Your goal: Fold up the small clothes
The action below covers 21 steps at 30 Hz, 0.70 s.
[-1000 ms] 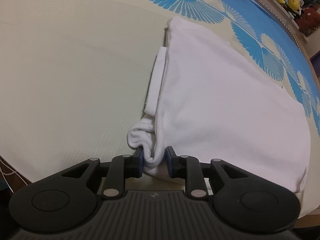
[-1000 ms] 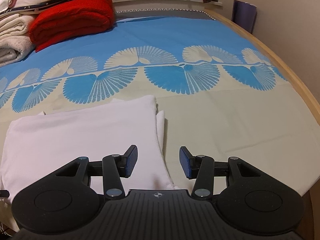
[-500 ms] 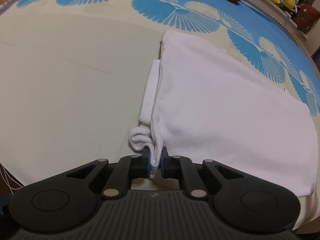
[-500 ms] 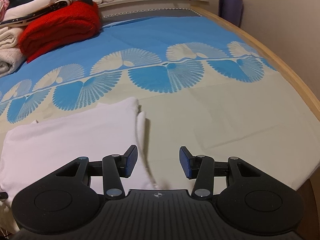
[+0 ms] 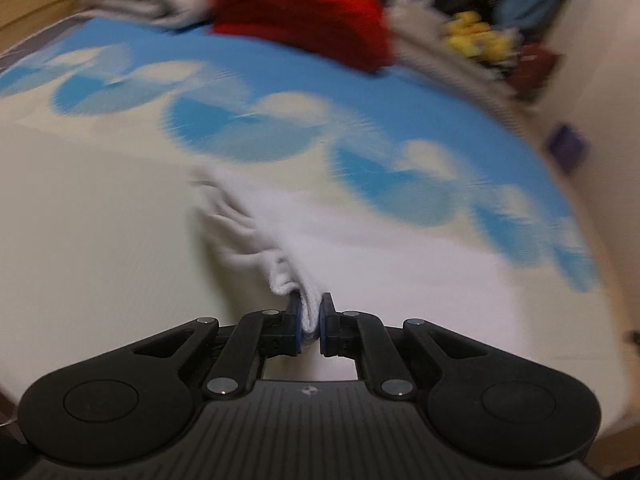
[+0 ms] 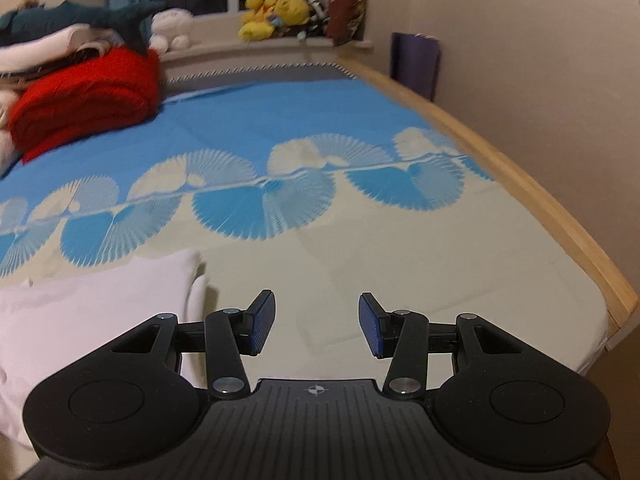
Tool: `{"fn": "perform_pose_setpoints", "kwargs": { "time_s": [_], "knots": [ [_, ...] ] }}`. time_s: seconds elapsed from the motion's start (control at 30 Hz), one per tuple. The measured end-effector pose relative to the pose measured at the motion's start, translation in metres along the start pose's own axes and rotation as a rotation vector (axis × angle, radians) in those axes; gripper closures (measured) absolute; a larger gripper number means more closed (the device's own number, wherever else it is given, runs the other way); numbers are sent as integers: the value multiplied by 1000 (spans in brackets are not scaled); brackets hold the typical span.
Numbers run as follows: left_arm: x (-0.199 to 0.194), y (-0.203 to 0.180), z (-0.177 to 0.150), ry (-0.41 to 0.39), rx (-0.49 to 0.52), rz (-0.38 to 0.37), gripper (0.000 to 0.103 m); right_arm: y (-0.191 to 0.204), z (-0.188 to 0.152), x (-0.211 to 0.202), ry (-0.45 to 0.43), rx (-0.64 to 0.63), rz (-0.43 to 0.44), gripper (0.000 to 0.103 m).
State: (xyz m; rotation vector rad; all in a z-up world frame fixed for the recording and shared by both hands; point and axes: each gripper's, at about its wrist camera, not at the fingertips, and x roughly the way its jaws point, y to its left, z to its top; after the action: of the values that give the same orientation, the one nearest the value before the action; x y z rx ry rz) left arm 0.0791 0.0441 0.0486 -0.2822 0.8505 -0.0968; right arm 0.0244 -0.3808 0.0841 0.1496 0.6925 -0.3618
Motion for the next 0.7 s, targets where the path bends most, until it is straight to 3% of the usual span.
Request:
{"fn": "perform_pose_setpoints", "kwargs": {
  "time_s": [0.2, 0.3, 0.37, 0.43, 0.53, 0.63, 0.7],
  "knots": [
    [17, -158, -26, 30, 163, -232, 95, -22, -1, 4, 7, 60, 24, 55],
    [45, -219, -54, 127, 223, -326, 92, -29, -5, 9, 11, 66, 35, 55],
    [61, -235, -68, 214, 219, -371, 89, -34, -6, 15, 29, 84, 47, 55],
    [68, -235, -74, 251, 210, -374, 85, -39, -9, 21, 41, 103, 60, 55],
    [66, -204, -64, 222, 182, -344, 78, -44, -14, 31, 89, 147, 127, 55],
    [70, -160, -50, 210, 149, -243, 78, -39, -28, 48, 146, 162, 194, 55],
    [76, -130, -43, 226, 109, -190, 72, -32, -39, 70, 248, 207, 258, 55]
  ]
}}
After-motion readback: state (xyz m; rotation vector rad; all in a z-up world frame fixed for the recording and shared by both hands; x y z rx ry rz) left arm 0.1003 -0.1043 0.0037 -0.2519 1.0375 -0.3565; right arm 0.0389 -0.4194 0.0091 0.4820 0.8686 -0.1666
